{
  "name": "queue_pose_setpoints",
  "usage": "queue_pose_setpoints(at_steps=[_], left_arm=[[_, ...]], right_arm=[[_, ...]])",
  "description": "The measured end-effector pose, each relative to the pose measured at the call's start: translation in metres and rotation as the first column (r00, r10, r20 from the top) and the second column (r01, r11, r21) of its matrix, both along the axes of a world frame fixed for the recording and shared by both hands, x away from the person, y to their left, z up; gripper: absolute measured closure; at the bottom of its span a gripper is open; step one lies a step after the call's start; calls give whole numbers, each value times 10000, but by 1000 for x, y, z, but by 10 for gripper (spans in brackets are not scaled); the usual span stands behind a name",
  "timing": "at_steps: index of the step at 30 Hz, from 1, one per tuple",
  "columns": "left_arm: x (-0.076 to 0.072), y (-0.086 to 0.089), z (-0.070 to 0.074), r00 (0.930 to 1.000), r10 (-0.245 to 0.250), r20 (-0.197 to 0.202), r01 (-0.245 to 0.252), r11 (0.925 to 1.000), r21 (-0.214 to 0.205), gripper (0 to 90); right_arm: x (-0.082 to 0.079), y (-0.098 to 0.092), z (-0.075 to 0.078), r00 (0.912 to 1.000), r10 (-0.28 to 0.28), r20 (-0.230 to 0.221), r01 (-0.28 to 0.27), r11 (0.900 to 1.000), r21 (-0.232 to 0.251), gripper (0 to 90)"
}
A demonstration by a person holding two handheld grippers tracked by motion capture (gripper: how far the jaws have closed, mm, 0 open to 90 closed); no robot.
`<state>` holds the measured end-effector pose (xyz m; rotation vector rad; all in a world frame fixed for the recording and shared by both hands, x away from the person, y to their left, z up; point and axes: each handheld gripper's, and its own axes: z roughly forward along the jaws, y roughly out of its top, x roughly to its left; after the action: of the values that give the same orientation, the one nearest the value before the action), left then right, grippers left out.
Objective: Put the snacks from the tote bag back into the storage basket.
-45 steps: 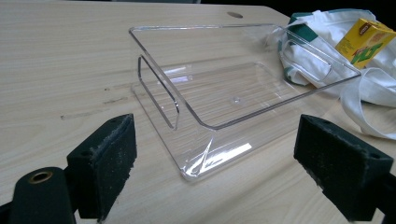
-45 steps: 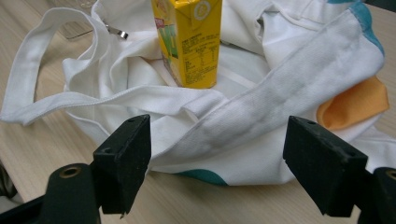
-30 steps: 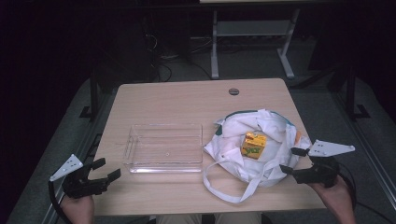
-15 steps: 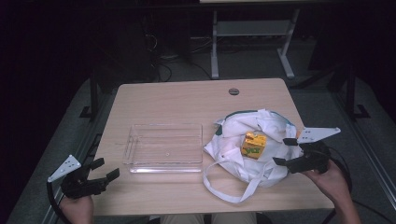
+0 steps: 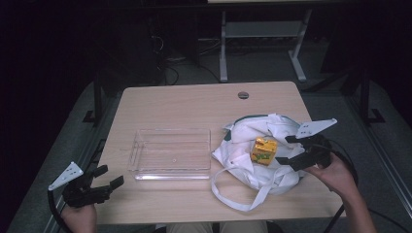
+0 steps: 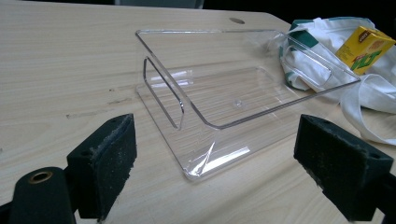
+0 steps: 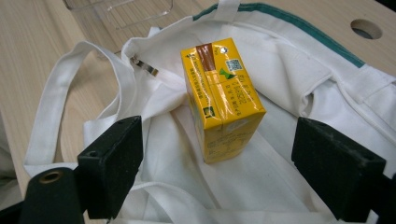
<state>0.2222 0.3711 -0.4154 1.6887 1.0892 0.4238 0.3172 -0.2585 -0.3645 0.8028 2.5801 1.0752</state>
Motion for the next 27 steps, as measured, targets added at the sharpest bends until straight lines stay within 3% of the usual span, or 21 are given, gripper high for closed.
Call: queue_pose_setpoints(at_steps=[16,27], left_arm=[[0,1,0,10000,52,13,-52,10000,-82,127],[1,1,0,10000,77,42,-76,9999,-108,127]], right_arm=[[21,20,4,9989,445,-154,-454,9972,-587,163],[36,32,-2,9957,735,-560,-784,9927,-920,192]])
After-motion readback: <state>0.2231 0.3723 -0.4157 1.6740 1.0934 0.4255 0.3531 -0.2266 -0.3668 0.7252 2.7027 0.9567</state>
